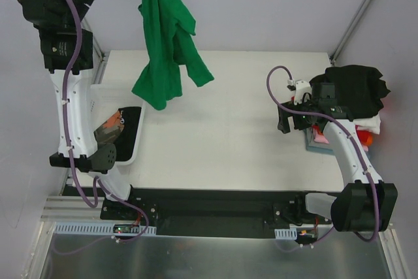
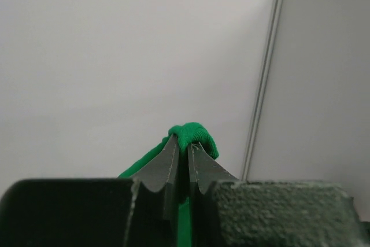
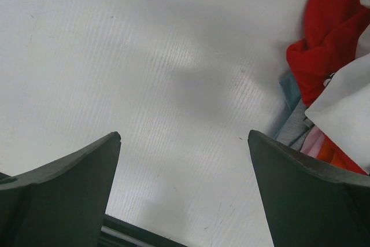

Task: Fold and stack the t-shirts
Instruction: Move the tshirt to the center of the board

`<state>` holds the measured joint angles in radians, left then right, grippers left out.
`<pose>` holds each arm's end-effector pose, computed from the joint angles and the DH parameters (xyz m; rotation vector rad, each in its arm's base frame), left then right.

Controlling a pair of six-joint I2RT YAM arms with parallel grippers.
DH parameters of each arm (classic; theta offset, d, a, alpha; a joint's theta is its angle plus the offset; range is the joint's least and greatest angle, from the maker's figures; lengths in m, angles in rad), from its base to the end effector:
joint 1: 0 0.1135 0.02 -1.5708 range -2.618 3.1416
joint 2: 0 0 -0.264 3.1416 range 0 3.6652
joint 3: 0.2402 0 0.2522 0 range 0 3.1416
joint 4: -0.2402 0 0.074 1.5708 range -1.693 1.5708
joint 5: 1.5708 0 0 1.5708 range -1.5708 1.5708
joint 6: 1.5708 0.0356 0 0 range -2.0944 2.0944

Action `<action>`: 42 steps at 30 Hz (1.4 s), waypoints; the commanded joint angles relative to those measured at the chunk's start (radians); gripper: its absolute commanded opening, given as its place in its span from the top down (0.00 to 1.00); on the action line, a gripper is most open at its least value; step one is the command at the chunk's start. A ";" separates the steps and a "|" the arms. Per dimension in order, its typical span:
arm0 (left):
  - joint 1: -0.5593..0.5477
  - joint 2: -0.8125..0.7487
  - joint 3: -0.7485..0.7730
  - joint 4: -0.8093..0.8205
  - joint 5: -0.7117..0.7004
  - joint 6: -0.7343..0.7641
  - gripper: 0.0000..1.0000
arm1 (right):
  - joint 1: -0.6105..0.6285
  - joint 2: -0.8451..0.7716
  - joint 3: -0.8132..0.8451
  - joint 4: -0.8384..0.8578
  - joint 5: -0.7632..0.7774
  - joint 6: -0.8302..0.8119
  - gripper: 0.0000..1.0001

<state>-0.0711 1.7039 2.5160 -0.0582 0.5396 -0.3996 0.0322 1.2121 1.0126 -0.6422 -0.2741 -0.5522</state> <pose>0.2543 -0.0364 0.6658 0.3784 0.8844 -0.6547 0.2510 0.0177 0.2902 -0.8021 2.2336 0.0834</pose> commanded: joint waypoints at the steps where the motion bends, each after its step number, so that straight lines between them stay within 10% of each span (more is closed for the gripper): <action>1: -0.004 -0.049 -0.015 0.218 0.006 -0.180 1.00 | -0.002 0.001 0.038 -0.007 -0.030 -0.008 0.03; 6: -0.031 -0.033 -0.112 0.376 0.080 -0.378 1.00 | -0.003 0.018 0.043 -0.013 -0.030 -0.011 0.03; 22: -0.153 0.031 -0.316 0.190 0.111 -0.081 1.00 | -0.003 0.024 0.040 -0.013 -0.036 -0.011 0.03; 42: -0.406 0.007 -0.388 -0.138 -0.247 0.671 1.00 | -0.002 0.030 0.041 -0.016 -0.043 -0.015 0.04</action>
<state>-0.4496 1.7649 2.1208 -0.2142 0.3439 0.1230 0.0322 1.2377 1.0126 -0.6487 -0.2871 -0.5545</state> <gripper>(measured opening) 0.029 0.966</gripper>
